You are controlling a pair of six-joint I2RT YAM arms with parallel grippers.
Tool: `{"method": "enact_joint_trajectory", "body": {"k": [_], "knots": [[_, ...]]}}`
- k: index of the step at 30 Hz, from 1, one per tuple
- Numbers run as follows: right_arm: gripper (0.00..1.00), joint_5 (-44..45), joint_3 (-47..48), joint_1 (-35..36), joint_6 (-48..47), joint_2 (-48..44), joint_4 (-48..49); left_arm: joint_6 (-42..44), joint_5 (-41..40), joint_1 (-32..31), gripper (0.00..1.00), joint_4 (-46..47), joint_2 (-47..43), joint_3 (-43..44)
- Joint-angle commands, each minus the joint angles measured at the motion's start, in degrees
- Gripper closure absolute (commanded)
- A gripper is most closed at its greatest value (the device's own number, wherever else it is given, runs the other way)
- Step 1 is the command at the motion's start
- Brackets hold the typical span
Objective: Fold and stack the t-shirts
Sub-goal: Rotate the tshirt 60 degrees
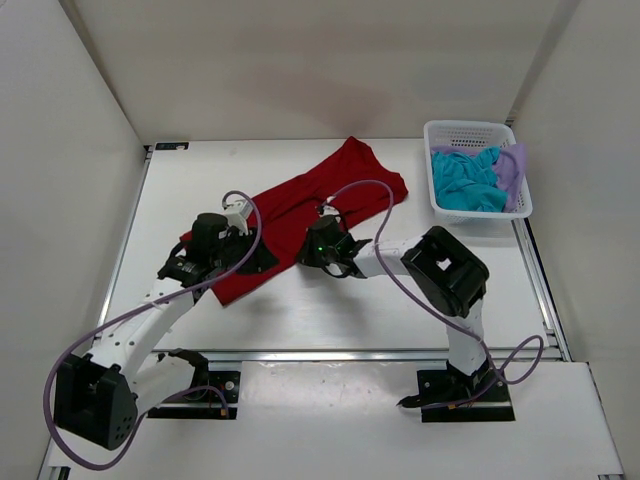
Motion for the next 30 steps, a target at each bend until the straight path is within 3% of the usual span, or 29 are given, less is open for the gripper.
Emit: {"method": "enact_joint_trajectory", "body": {"k": [1, 7, 8, 10, 15, 18, 22, 30], "knots": [[1.0, 1.87, -7.69, -3.71, -0.79, -7.66, -0.59, -0.07, -0.17, -0.77, 0.55, 0.94, 0.58, -0.46], [1.0, -11.28, -19.48, -18.45, -9.58, -21.2, -7.25, -1.38, -1.66, -6.21, 0.54, 2.78, 3.75, -2.3], [0.76, -20.62, -21.41, -28.5, -17.77, -27.31, -16.23, -1.39, -2.8, -9.01, 0.51, 2.61, 5.49, -4.91], [0.7, -18.53, -23.88, -29.21, -18.99, -32.62, -19.12, -1.3, -4.12, -8.96, 0.48, 1.39, 5.69, -5.55], [0.63, -16.33, -32.92, -24.92, -16.98, -47.12, -23.88, -1.74, -15.45, -11.33, 0.44, -2.66, 2.97, -7.74], [0.6, -17.02, -38.89, -16.31, -8.65, -50.48, -20.48, -3.58, -17.91, -8.44, 0.45, -2.4, -1.15, -11.78], [0.58, -15.19, -42.17, -5.07, -1.95, -49.18, -13.27, -4.29, -18.45, -2.98, 0.41, -1.62, -4.86, -15.39], [0.65, -15.89, -44.2, -1.8, 3.68, -44.87, -6.66, -3.94, -13.89, -5.43, 0.39, 1.81, 5.23, -17.15]]}}
